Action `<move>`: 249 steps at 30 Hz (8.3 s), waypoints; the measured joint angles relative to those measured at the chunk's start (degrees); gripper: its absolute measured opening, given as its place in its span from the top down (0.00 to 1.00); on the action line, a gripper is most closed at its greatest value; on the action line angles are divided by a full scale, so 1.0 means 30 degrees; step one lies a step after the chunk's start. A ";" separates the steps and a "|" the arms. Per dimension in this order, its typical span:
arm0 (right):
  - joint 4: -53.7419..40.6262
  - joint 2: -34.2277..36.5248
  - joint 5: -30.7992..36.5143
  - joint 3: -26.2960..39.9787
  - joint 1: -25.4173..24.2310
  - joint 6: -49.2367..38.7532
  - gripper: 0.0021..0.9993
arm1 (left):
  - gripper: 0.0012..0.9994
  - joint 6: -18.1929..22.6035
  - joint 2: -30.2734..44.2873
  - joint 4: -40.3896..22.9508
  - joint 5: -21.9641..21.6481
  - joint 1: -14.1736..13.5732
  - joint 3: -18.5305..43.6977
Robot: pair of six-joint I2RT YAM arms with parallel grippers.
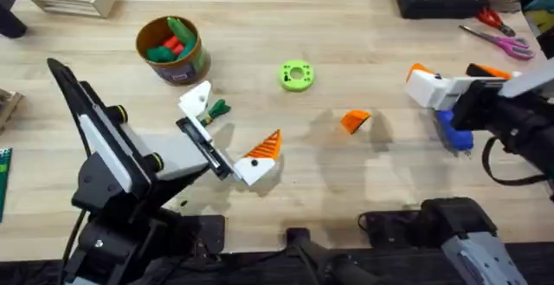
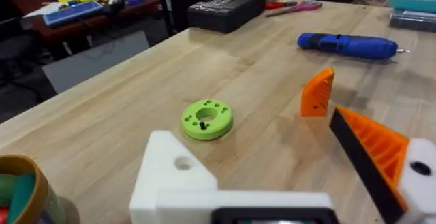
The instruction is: Pick up the gripper from the table and insert it into the empty holder that is missing its gripper. Then pick up a screw, insert it into the mounting hole, and use the screwdriver to tighten it. Finally, clean up the table by picking up the vegetable and placing it into the bucket.
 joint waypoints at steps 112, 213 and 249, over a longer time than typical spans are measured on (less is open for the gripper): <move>1.3296 2.1246 -2.6334 0.2805 0.7056 1.1875 0.99 | 0.01 -0.4437 -0.0001 -0.0057 0.3016 0.0000 0.0000; 2.3720 2.5084 -2.0640 0.4258 0.5670 1.7923 0.22 | 0.01 -0.4903 0.0036 -0.0073 0.3009 0.0102 0.0000; 0.2433 2.6730 0.1449 1.2087 1.1650 0.0932 0.76 | 0.01 -0.4903 0.0043 -0.0073 0.3016 0.0102 0.0000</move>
